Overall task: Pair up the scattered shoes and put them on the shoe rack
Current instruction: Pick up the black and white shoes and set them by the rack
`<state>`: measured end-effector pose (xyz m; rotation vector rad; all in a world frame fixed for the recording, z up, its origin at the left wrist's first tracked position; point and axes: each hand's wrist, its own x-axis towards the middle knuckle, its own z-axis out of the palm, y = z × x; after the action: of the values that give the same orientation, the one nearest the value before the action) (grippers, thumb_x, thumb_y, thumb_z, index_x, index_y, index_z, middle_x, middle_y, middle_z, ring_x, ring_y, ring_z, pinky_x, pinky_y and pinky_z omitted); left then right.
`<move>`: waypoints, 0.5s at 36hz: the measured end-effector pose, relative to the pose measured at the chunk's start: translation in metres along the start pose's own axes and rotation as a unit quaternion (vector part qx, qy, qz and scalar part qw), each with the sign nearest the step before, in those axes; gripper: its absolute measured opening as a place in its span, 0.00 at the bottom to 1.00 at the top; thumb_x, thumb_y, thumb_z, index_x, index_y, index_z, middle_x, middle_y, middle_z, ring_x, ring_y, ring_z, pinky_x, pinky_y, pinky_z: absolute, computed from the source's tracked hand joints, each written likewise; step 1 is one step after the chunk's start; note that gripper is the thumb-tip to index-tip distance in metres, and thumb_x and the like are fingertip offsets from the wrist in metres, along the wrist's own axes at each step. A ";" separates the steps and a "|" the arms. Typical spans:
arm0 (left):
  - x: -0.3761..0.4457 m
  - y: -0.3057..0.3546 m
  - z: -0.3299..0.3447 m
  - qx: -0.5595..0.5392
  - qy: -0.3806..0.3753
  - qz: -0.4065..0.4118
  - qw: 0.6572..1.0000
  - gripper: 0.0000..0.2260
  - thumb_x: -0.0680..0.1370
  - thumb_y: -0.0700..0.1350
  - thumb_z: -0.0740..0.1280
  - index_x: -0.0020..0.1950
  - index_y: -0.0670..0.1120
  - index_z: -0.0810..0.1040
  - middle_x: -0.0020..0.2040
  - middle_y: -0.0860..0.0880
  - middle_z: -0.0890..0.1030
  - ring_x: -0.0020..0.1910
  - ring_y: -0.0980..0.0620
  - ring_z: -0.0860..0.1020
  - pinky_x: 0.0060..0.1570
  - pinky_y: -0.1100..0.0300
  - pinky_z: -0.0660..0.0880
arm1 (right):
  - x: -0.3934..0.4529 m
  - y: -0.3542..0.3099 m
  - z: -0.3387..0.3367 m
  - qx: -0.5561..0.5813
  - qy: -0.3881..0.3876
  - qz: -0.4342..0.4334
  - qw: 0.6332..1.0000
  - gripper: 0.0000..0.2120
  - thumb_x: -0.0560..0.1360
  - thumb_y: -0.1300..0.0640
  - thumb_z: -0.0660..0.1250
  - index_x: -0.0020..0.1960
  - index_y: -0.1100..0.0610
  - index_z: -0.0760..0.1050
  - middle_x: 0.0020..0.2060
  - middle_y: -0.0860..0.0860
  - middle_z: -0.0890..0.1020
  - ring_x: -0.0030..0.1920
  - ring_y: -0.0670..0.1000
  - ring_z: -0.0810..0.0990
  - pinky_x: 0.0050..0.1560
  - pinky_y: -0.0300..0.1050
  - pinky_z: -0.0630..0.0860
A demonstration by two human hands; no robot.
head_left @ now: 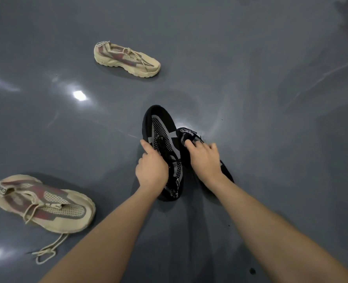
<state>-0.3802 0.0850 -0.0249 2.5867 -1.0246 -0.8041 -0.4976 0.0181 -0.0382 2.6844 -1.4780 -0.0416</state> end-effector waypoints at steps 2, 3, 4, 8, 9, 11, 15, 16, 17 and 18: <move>-0.002 0.001 -0.003 0.008 0.002 0.003 1.000 0.30 0.81 0.42 0.55 0.77 0.38 0.42 0.58 0.40 0.78 0.56 0.41 0.77 0.54 0.47 0.75 | 0.000 0.002 -0.002 0.004 0.002 0.005 1.000 0.20 0.53 0.66 0.77 0.42 0.53 0.78 0.25 0.50 0.77 0.24 0.52 0.77 0.31 0.40 0.63; -0.004 0.002 -0.006 0.011 0.001 0.006 1.000 0.29 0.81 0.42 0.54 0.77 0.38 0.42 0.57 0.40 0.78 0.55 0.41 0.77 0.53 0.47 0.75 | -0.001 0.003 -0.005 0.003 0.001 0.004 1.000 0.20 0.52 0.67 0.76 0.41 0.54 0.78 0.24 0.50 0.77 0.24 0.52 0.77 0.30 0.39 0.63; -0.005 0.003 -0.009 0.014 0.003 0.014 1.000 0.29 0.81 0.42 0.54 0.76 0.38 0.42 0.57 0.40 0.78 0.55 0.41 0.77 0.53 0.48 0.75 | -0.002 0.005 -0.009 0.004 0.002 0.005 1.000 0.20 0.51 0.68 0.76 0.41 0.54 0.78 0.24 0.51 0.76 0.23 0.52 0.76 0.30 0.39 0.62; -0.020 0.019 -0.036 0.035 0.010 0.056 0.998 0.27 0.81 0.43 0.52 0.77 0.38 0.43 0.57 0.40 0.78 0.54 0.41 0.77 0.51 0.48 0.73 | -0.014 0.013 -0.039 0.002 0.013 0.031 0.999 0.22 0.50 0.70 0.73 0.42 0.55 0.79 0.23 0.51 0.75 0.22 0.53 0.74 0.30 0.39 0.63; -0.026 0.026 -0.047 0.046 0.009 0.065 0.997 0.27 0.81 0.43 0.52 0.77 0.38 0.44 0.56 0.40 0.78 0.54 0.41 0.77 0.50 0.49 0.73 | -0.018 0.017 -0.052 0.011 0.002 0.041 0.999 0.23 0.50 0.71 0.73 0.43 0.55 0.79 0.23 0.51 0.75 0.21 0.53 0.73 0.31 0.40 0.64; -0.042 0.038 -0.063 0.062 0.010 0.079 0.995 0.28 0.81 0.42 0.53 0.77 0.38 0.44 0.55 0.40 0.78 0.53 0.41 0.77 0.50 0.49 0.73 | -0.029 0.022 -0.077 0.021 -0.013 0.059 0.998 0.24 0.52 0.72 0.72 0.47 0.57 0.78 0.25 0.53 0.77 0.22 0.54 0.74 0.33 0.42 0.64; -0.080 0.070 -0.104 0.088 -0.014 0.098 0.991 0.27 0.81 0.43 0.53 0.77 0.39 0.44 0.56 0.39 0.77 0.54 0.40 0.76 0.49 0.48 0.72 | -0.050 0.036 -0.136 0.060 -0.069 0.086 0.992 0.25 0.67 0.72 0.64 0.62 0.57 0.71 0.41 0.56 0.81 0.37 0.58 0.80 0.42 0.47 0.61; -0.089 0.082 -0.115 0.092 -0.019 0.108 0.990 0.27 0.81 0.43 0.53 0.77 0.39 0.44 0.57 0.39 0.77 0.54 0.40 0.76 0.49 0.49 0.72 | -0.054 0.041 -0.154 0.072 -0.070 0.096 0.990 0.24 0.70 0.71 0.61 0.64 0.56 0.69 0.43 0.56 0.81 0.40 0.58 0.80 0.43 0.47 0.61; -0.101 0.094 -0.128 0.099 -0.025 0.116 0.988 0.27 0.81 0.43 0.53 0.77 0.39 0.44 0.57 0.40 0.77 0.54 0.40 0.76 0.48 0.49 0.72 | -0.058 0.047 -0.174 0.076 -0.081 0.105 0.988 0.23 0.71 0.70 0.59 0.65 0.56 0.67 0.44 0.55 0.80 0.42 0.58 0.79 0.44 0.47 0.60; -0.112 0.106 -0.139 0.099 -0.029 0.126 0.987 0.27 0.81 0.43 0.53 0.77 0.39 0.44 0.57 0.40 0.77 0.54 0.40 0.76 0.49 0.49 0.72 | -0.064 0.052 -0.193 0.083 -0.079 0.115 0.987 0.23 0.72 0.70 0.58 0.65 0.56 0.66 0.44 0.55 0.80 0.43 0.58 0.79 0.44 0.47 0.60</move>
<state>-0.4267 0.0887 0.1772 2.5298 -1.4819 -0.7501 -0.5639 0.0546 0.1575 2.6689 -1.9096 -0.1241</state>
